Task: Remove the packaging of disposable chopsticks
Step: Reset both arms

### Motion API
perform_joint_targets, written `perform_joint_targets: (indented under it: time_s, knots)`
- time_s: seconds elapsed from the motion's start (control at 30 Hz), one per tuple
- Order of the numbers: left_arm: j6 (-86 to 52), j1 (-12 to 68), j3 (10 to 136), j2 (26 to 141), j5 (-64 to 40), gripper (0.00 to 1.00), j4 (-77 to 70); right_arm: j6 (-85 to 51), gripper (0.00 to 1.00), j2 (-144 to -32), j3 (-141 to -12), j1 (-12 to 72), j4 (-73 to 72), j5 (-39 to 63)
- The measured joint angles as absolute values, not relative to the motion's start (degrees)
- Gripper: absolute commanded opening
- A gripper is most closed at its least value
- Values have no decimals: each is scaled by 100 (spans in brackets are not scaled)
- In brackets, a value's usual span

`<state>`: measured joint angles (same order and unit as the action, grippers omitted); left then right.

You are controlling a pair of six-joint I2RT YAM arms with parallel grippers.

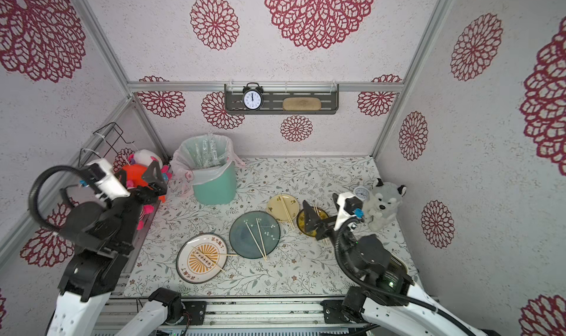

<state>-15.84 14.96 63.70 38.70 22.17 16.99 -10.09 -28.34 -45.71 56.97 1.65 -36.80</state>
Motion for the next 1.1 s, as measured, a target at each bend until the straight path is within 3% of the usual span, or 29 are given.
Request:
perform_joint_targets:
  time_s: [0.17, 0.27, 0.33, 0.5, 0.6, 0.8, 1.1]
  knots:
    - [-1669, 1496, 5072, 3983, 2565, 98, 1844, -819, 98, -2895, -4497, 5468, 283, -4646]
    - [-1619, 1496, 3706, 3765, 2759, 98, 1612, -766, 98, -3197, -4130, 4836, 399, -4668]
    - [-1485, 1496, 2941, 3529, 2930, 98, 1415, -875, 98, -3649, -3986, 3988, 523, -4357]
    - [-1138, 1461, 2373, 3850, 3395, 98, 574, -1286, 97, -4910, -3778, 1686, 189, -2842]
    - [-792, 1293, 1929, 4416, 3291, 98, -666, -1415, 96, -5505, -3179, 897, -469, -2276]
    - [-342, 701, 1369, 6093, 2836, 98, -2585, -991, 98, -6302, -2040, 735, -2379, -2423]
    - [-569, -462, 1778, 8396, 1715, 98, -5000, -322, 98, -8235, -1529, 672, -5334, -2722]
